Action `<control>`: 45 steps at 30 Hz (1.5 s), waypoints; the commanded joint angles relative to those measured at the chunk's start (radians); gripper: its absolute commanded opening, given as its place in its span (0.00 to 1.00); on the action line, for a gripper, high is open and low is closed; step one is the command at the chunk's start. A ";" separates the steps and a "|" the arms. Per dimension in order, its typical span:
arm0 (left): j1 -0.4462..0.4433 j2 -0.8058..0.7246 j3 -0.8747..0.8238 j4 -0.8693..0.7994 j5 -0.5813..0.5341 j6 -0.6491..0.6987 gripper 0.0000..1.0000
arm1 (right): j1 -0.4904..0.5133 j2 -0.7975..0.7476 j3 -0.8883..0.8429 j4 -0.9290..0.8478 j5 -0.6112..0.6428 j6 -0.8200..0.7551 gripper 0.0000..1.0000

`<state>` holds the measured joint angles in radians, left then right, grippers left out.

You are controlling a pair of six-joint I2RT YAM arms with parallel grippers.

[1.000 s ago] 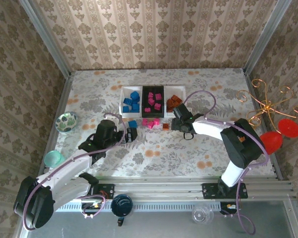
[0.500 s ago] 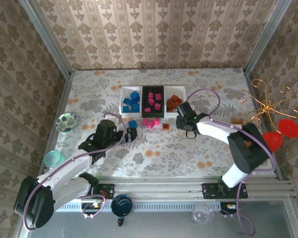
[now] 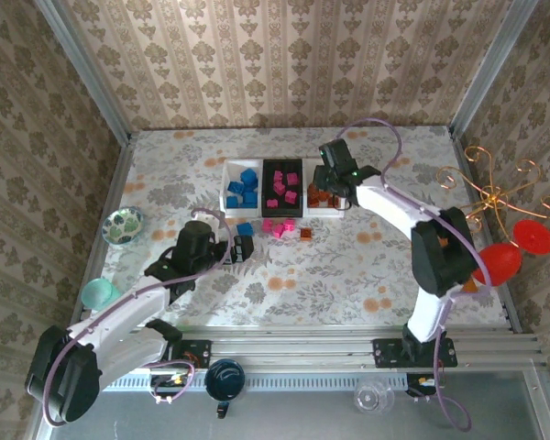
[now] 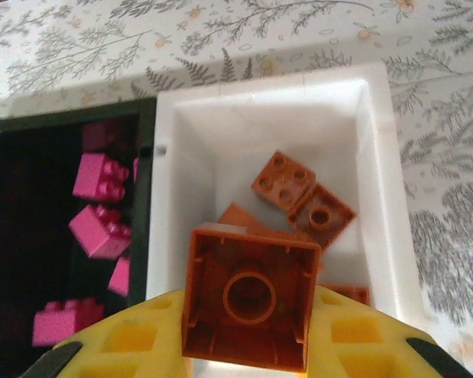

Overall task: Sort the legos into containers by color
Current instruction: Place the lego in the container, then pick up the lego from the center of the table, then place the lego in the container.

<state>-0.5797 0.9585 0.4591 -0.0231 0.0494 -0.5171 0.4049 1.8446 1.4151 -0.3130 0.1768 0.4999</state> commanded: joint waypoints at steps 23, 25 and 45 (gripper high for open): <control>0.018 -0.009 0.000 -0.012 -0.005 -0.015 1.00 | 0.269 -0.203 -0.452 0.152 0.020 0.083 0.76; 0.017 -0.010 -0.003 -0.012 -0.003 -0.017 1.00 | 0.279 -0.147 -0.435 0.161 0.032 0.093 0.76; 0.018 -0.027 -0.007 -0.024 -0.022 -0.004 1.00 | 0.284 -0.081 -0.384 0.149 0.058 0.074 0.33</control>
<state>-0.5674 0.9466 0.4519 -0.0231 0.0444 -0.5243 0.6815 1.8278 1.0534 -0.1585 0.2504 0.5808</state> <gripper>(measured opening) 0.997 0.344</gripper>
